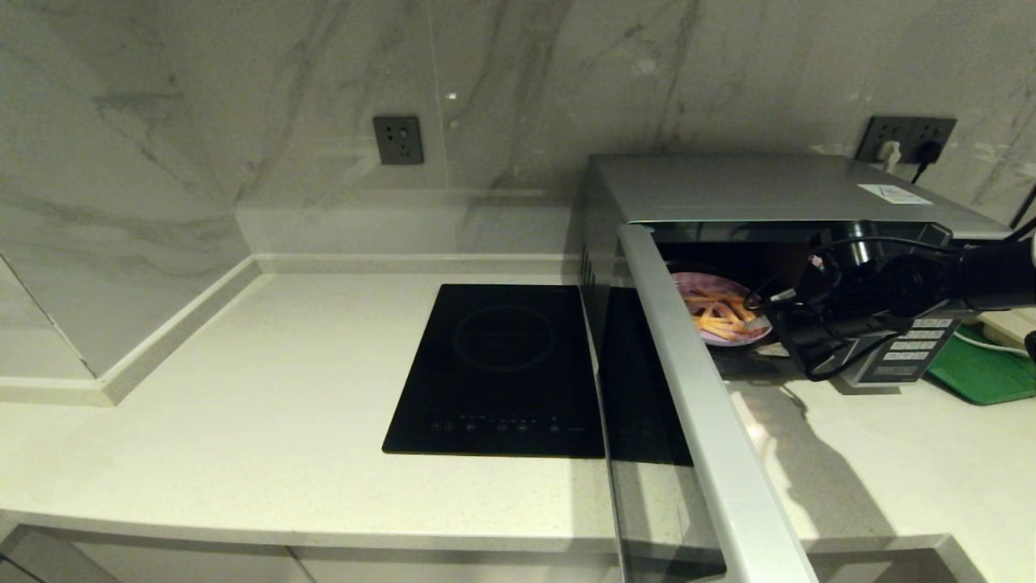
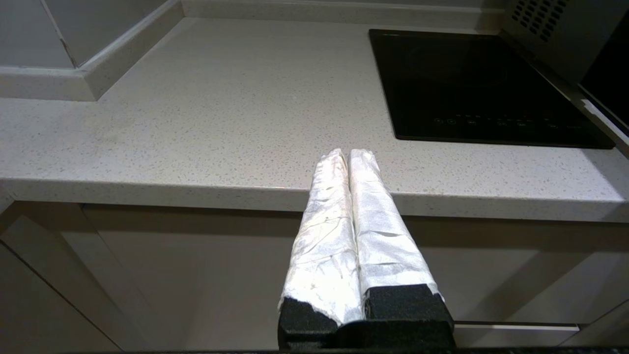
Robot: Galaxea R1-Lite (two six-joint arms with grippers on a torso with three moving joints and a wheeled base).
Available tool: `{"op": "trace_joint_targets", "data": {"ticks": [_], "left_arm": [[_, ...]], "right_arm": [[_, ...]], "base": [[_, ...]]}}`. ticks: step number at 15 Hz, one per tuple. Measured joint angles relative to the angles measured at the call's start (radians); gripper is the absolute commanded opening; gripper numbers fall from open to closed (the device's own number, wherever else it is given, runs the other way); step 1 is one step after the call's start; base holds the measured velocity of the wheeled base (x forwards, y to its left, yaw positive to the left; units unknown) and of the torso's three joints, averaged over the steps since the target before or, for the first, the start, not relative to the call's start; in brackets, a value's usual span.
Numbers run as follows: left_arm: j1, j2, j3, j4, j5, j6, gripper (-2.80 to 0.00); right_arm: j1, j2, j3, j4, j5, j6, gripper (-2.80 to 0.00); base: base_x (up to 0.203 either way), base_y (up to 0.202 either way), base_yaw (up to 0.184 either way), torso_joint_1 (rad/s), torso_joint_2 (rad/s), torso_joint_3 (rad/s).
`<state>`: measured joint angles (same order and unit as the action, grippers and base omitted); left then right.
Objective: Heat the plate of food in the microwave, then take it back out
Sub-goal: Put the plate in the microwave oven
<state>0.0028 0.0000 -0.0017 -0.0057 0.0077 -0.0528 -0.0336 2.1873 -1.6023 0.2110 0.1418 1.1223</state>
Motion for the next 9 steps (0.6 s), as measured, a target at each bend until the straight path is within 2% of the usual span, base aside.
{"op": "trace_joint_targets", "data": {"ticks": [9], "left_arm": [[0.0, 0.0, 0.0, 0.0, 0.0, 0.0, -2.8]], "right_arm": [[0.003, -0.059, 0.006, 0.001, 0.004, -0.001, 0.0]], "base": [[0.0, 0.0, 0.0, 0.0, 0.0, 0.0]]}}
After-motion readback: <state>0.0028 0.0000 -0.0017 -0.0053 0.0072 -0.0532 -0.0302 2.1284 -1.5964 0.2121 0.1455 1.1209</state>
